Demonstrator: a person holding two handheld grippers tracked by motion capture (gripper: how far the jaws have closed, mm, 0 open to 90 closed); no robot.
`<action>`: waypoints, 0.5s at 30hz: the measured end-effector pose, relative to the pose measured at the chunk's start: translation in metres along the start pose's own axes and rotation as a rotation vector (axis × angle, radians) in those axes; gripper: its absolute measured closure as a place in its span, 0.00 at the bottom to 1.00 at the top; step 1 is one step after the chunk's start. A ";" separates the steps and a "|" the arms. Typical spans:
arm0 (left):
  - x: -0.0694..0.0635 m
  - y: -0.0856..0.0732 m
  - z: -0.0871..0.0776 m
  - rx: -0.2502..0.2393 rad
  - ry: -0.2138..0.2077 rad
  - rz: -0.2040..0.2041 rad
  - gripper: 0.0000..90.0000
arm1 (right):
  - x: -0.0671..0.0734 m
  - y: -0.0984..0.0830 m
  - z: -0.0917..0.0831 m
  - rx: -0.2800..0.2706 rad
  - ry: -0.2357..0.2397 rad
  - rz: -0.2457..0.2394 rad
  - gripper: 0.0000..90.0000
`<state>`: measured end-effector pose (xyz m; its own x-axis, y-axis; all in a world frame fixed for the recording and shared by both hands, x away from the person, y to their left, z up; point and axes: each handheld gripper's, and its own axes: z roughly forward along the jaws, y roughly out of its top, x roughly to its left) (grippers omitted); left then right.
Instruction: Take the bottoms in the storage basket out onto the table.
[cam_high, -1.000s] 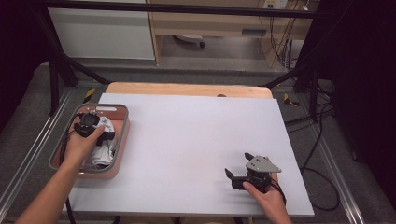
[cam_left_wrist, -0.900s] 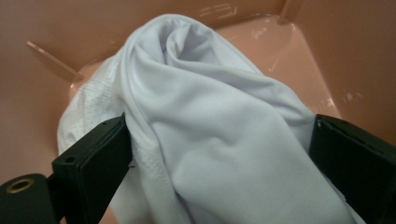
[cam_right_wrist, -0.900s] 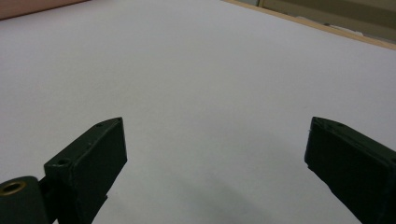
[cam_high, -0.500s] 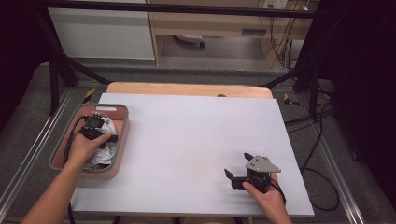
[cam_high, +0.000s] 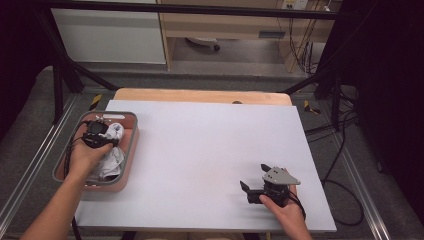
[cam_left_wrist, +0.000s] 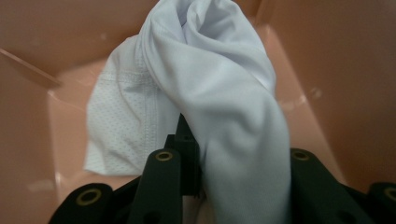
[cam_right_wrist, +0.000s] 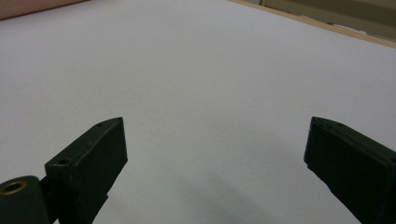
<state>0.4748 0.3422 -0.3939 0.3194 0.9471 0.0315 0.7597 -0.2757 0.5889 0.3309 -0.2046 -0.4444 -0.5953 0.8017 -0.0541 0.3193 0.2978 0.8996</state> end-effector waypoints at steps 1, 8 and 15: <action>0.000 0.000 0.000 0.000 0.000 0.000 0.78 | 0.000 0.000 0.000 0.000 0.000 0.000 0.07; 0.008 0.012 -0.042 -0.181 -0.017 -0.022 0.78 | 0.000 0.002 0.001 -0.002 -0.004 0.000 0.07; 0.004 0.034 -0.076 -0.268 -0.048 -0.009 0.78 | 0.001 0.000 -0.001 -0.007 0.000 0.000 0.06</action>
<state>0.4591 0.3486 -0.3124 0.3444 0.9388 -0.0093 0.5874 -0.2077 0.7822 0.3292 -0.2045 -0.4438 -0.5952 0.8017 -0.0545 0.3140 0.2945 0.9026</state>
